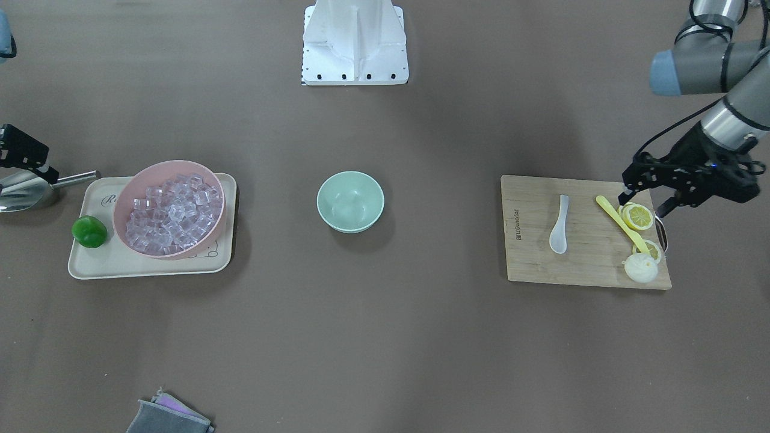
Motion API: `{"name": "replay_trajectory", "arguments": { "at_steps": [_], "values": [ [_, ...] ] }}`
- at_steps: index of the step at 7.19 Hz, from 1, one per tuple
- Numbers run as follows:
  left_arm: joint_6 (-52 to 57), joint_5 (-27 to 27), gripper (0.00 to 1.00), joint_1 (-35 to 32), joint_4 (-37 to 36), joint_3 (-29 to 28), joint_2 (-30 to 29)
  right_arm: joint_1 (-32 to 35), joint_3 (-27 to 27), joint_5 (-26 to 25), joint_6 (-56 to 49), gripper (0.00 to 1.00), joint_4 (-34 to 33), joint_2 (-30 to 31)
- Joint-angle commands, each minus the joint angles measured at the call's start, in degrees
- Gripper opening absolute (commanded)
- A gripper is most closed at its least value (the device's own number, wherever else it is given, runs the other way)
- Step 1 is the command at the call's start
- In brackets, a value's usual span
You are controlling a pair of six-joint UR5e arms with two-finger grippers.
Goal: Put spoon and ice into bowl
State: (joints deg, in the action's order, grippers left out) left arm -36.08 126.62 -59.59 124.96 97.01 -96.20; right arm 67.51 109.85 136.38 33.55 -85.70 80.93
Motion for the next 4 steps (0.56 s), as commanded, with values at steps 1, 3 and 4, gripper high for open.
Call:
{"name": "replay_trajectory", "arguments": {
  "at_steps": [1,3,4],
  "values": [
    [-1.45,-3.22,0.63,6.84,-0.07,-2.94,-3.97,-7.36,0.37,-5.31,10.27,1.00,0.01,-4.36],
    [-1.37,-5.92,0.58,9.65,-0.07,-5.59,-5.14,-9.40,-0.07,-6.48,11.01,1.00,0.01,-4.64],
    [-1.02,-6.38,0.58,10.19,-0.07,-6.56,-5.23,-9.76,-0.16,-6.66,11.10,1.00,-0.08,-4.99]
  ]
}}
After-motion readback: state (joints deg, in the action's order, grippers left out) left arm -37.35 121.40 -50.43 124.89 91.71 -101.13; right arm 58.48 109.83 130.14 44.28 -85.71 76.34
